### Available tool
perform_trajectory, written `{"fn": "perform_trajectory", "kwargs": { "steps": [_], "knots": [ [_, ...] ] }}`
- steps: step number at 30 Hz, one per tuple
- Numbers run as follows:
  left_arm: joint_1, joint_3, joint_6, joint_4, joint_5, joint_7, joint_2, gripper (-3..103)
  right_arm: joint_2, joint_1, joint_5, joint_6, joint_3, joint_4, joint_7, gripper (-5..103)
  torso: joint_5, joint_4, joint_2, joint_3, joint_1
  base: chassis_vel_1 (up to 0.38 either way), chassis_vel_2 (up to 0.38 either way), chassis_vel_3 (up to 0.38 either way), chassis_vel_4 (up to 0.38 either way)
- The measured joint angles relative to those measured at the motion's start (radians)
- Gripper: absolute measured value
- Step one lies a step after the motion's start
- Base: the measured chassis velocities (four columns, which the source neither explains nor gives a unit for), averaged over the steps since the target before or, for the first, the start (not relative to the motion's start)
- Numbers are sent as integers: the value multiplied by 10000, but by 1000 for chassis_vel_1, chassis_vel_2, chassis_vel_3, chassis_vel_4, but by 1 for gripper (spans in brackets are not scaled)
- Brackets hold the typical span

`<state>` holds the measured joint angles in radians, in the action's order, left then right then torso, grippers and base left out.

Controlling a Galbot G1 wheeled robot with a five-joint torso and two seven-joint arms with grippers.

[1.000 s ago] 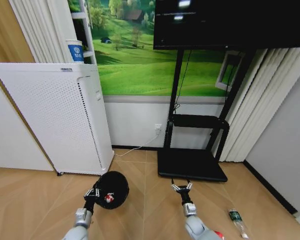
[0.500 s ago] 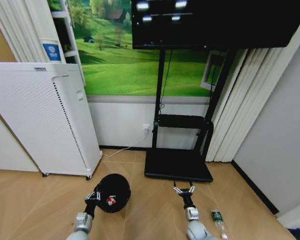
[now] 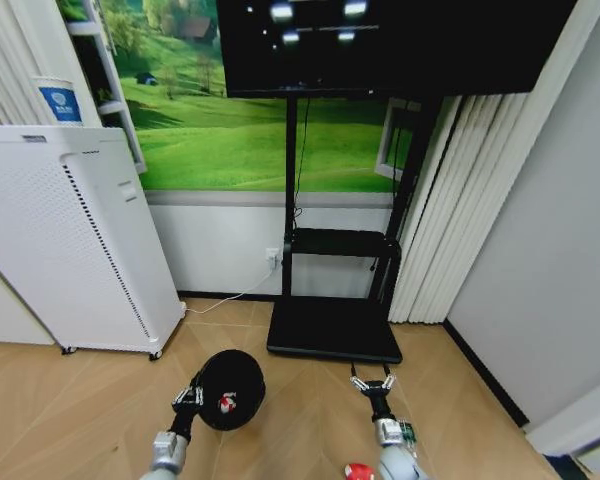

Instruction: Pick up the trash bin and place the garbage on the floor into it.

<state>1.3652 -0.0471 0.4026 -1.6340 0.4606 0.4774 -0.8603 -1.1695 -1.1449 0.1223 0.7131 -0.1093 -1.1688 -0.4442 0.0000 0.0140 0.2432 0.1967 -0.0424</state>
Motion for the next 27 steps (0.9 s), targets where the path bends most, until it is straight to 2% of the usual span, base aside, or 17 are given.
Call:
{"fn": "perform_trajectory", "kwargs": {
  "steps": [10, 15, 27],
  "knots": [
    [24, 68, -17, 76, -104, -109, -88, 7, 48, -152, -95, 37, -235, -27, -12, 100, 2, 7, 356, 243, -117, -41, -39, -19, -14],
    [-1, 103, 167, 145, -114, -250, -211, 7, -25, -236, -214, 83, -295, 65, 3, 100, 0, 9, 520, 361, -163, -65, -62, -70, -57],
    [192, 125, 235, -78, -160, -530, -170, 7, -98, -133, -230, 110, -193, 119, 4, 100, 0, 4, 555, 388, -173, -3, -5, -11, -8]
  ]
}}
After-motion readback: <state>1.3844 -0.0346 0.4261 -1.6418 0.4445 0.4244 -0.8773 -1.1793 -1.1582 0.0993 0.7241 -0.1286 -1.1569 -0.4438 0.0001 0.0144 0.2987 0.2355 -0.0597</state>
